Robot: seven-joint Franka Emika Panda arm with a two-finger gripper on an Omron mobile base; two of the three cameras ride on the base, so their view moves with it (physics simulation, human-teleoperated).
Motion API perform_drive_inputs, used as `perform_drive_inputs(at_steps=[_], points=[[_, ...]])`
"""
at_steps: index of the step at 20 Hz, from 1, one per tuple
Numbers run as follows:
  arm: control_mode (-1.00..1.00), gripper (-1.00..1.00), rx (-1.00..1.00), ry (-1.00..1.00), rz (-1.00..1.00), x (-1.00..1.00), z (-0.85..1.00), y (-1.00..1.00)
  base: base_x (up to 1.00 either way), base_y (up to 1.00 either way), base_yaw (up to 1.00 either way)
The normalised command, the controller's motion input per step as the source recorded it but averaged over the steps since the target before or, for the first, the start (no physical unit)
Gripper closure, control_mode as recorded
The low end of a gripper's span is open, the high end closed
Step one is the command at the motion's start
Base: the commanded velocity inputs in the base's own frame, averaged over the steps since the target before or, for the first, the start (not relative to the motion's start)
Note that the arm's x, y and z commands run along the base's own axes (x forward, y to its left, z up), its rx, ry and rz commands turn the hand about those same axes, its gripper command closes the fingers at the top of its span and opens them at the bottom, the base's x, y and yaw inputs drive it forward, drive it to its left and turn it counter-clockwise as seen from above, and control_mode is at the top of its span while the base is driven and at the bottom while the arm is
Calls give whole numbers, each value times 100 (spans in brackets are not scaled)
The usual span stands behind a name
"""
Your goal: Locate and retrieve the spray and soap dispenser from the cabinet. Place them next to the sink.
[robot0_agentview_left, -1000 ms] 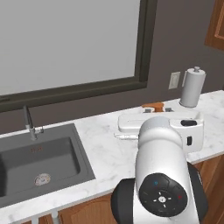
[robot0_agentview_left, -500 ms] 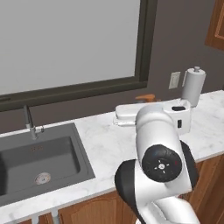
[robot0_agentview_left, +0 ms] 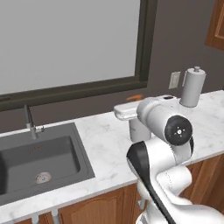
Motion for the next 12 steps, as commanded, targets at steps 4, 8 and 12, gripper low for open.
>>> perform_drive_inputs(at_steps=[4,8,12], points=[[-100,100,-1,-7,34,64,-70,-23,0,0,0],[-100,100,5,-13,32,53,-40,-33,0,0,0],[-100,100,5,-3,41,48,-55,-3,0,0,0]])
